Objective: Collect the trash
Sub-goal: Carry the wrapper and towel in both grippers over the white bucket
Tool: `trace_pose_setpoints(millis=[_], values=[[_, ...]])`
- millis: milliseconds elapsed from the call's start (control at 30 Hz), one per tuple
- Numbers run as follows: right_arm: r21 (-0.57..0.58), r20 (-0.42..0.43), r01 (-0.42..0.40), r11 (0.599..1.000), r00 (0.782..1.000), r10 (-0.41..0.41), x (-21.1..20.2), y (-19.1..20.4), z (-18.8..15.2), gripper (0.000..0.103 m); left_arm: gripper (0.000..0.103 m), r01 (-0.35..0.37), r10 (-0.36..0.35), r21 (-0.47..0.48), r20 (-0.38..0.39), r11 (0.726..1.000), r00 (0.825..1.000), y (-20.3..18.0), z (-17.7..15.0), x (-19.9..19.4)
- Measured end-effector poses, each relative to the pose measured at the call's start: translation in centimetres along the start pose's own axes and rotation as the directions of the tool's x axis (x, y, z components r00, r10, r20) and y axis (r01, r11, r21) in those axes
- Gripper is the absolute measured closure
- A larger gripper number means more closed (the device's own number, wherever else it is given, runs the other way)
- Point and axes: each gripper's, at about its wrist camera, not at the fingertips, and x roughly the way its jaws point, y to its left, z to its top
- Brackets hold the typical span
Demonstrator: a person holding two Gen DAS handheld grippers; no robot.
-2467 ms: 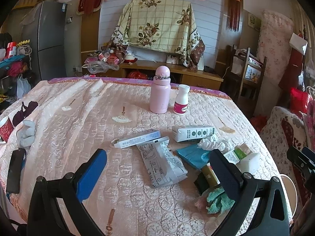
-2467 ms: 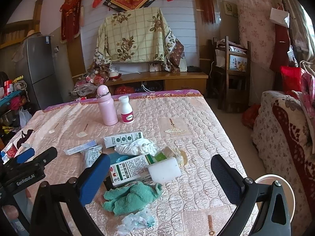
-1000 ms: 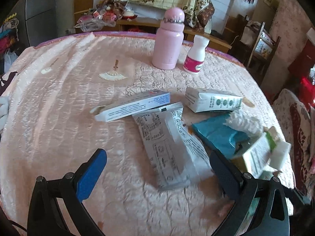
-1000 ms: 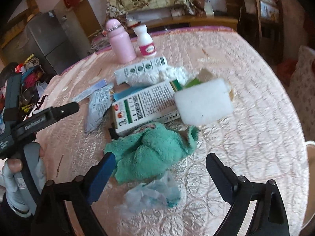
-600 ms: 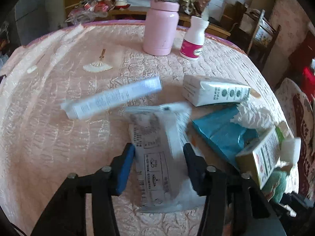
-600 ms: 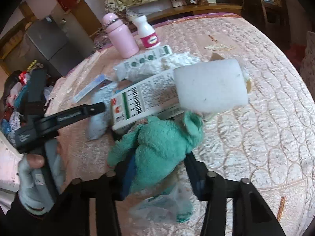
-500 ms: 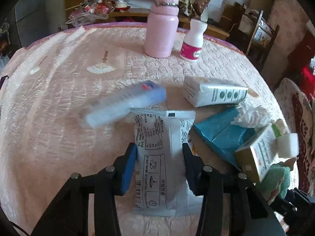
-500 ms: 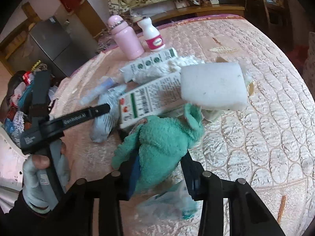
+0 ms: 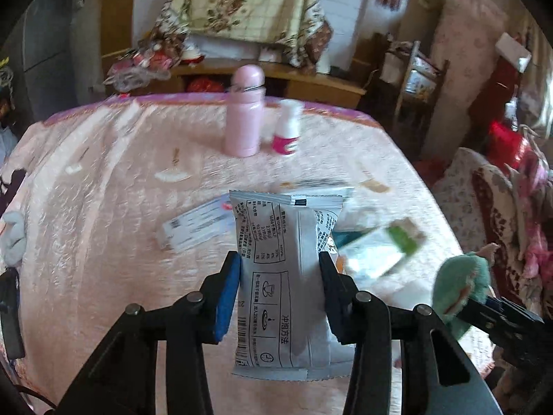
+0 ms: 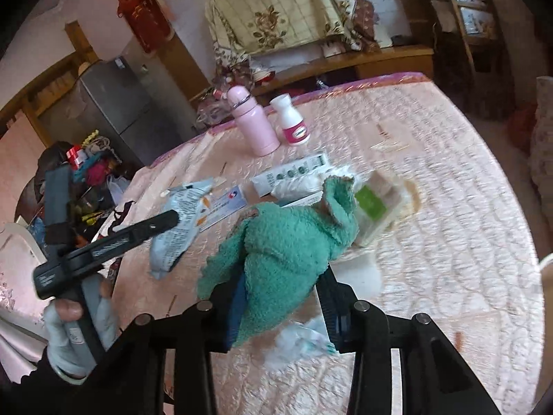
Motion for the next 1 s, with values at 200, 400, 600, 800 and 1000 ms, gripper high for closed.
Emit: trace_pose_setpoints(millis=[200, 400, 600, 800, 1000], values=[[0.016, 0.034, 0.097, 0.995, 0.995, -0.097, -3.4, -2.4, -0.6, 0.061, 0.057, 0.087, -0.087, 0.078, 0.001, 0.993, 0.996, -6.0, -0.5, -1.0], [0.086, 0.063, 0.198, 0.976, 0.977, -0.204, -7.5, -7.1, -1.9, 0.061, 0.057, 0.177, -0.174, 0.163, -0.029, 0.971, 0.984, -13.5, -1.2, -1.0], [0.179, 0.073, 0.307, 0.935, 0.943, -0.323, -12.0, -13.0, -3.1, 0.061, 0.057, 0.251, -0.241, 0.238, -0.074, 0.938, 0.968, -20.8, -2.2, -0.2], [0.253, 0.062, 0.404, 0.879, 0.9, -0.431, -16.0, -18.5, -4.2, 0.061, 0.057, 0.314, -0.292, 0.3, -0.115, 0.901, 0.949, -27.6, -3.5, 0.9], [0.317, 0.041, 0.479, 0.819, 0.856, -0.516, -18.4, -22.9, -5.4, 0.061, 0.056, 0.363, -0.323, 0.346, -0.17, 0.865, 0.931, -33.3, -5.2, 2.4]])
